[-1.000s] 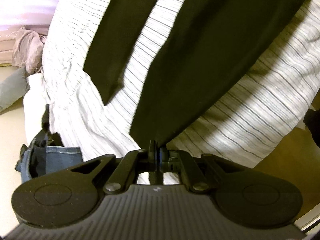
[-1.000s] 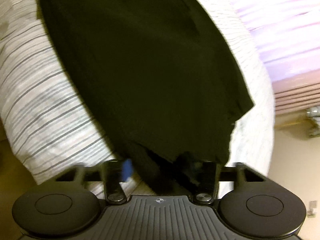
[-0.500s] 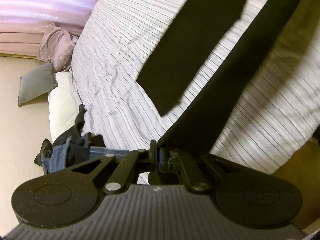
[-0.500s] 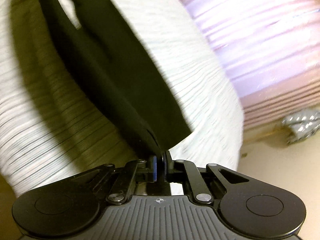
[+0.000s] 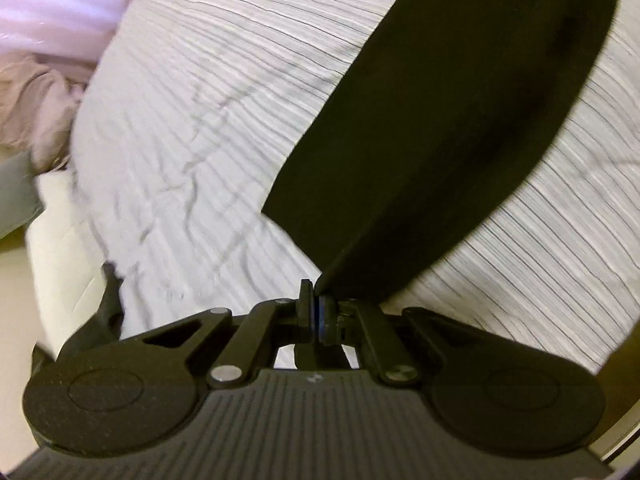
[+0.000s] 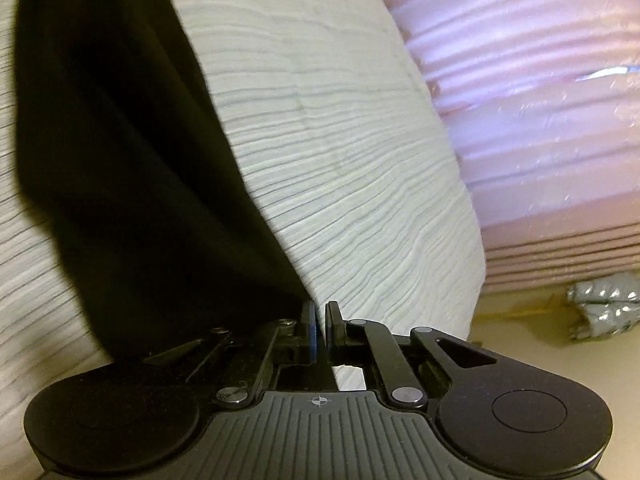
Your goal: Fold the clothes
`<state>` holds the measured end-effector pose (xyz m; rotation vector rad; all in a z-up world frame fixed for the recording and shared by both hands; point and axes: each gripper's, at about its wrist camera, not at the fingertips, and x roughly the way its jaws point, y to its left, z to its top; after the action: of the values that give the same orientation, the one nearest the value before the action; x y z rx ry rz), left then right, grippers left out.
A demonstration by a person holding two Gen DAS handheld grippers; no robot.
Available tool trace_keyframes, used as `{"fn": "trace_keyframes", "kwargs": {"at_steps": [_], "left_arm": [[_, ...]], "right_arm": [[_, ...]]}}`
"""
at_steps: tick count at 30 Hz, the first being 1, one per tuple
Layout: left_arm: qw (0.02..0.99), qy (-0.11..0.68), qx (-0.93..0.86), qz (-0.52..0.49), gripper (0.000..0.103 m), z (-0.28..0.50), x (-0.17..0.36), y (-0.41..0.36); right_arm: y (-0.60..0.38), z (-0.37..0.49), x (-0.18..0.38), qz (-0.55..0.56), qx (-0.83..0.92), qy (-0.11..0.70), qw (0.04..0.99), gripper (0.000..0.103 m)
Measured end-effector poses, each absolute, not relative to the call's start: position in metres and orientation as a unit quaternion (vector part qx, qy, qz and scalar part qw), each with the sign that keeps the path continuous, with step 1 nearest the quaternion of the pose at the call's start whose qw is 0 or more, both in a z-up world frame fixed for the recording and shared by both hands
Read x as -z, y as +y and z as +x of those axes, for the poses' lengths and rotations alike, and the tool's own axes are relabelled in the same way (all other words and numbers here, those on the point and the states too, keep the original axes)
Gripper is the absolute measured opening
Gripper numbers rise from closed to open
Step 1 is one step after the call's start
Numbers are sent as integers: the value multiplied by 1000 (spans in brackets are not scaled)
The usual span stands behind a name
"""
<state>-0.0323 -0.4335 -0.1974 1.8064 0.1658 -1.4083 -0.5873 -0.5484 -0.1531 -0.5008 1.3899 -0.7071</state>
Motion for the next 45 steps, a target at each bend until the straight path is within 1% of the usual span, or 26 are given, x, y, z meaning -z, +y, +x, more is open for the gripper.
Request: {"fn": "trace_keyframes", "kwargs": {"at_steps": [3,5,8,10,12,14,16,17,18,19,20,25,30,32,33,36,37,38,40,41,45], "left_arm": [[390,73,570,719,3,-23,218,-474],[385,71,563,728,3,-24,231,-485],[377,68,550,742,3,-27,252,-500],[372,66,541,752,3,-28,266,-511],[366,64,532,761,3,-29,279,-521],[364,60,520,770,3,-31,290,-526],[368,60,504,780,3,-34,295,-523],[370,61,495,784,3,-36,297,-522],[371,62,485,789,3,-38,300,-520],[370,61,476,795,3,-41,303,-520],[370,59,469,800,3,-43,305,-520],[371,57,448,812,3,-56,311,-526],[360,47,432,825,3,-66,315,-531],[356,47,426,830,3,-65,317,-532],[354,47,423,833,3,-65,318,-532],[342,39,412,844,3,-66,323,-532],[343,42,413,843,3,-66,321,-531],[345,44,414,841,3,-66,319,-531],[349,50,416,838,3,-65,314,-531],[359,60,419,832,3,-63,308,-532],[408,93,434,798,3,-48,278,-540]], "right_arm": [[-588,-567,166,-197,329,632,674,1],[-617,-558,177,-184,329,640,670,1],[-642,-554,187,-124,349,639,674,1],[-645,-557,194,-82,358,639,676,2],[-644,-565,203,-65,348,643,679,2],[-626,-587,210,-45,332,649,683,2],[-629,-607,217,-16,326,652,684,4],[-635,-616,222,6,327,651,685,17],[-641,-627,226,32,331,646,688,34],[-647,-638,229,54,337,637,691,69],[-653,-646,229,66,343,625,698,75],[-687,-673,231,105,350,579,729,75],[-721,-675,240,107,305,563,761,74],[-733,-670,252,102,264,574,768,59],[-735,-667,258,99,239,585,768,57],[-732,-661,281,81,185,627,752,57],[-732,-660,285,85,180,636,746,47],[-734,-661,285,97,187,638,740,32],[-737,-665,277,125,208,632,736,19],[-735,-668,268,131,220,623,739,17],[-719,-683,217,106,271,585,757,15]]}}
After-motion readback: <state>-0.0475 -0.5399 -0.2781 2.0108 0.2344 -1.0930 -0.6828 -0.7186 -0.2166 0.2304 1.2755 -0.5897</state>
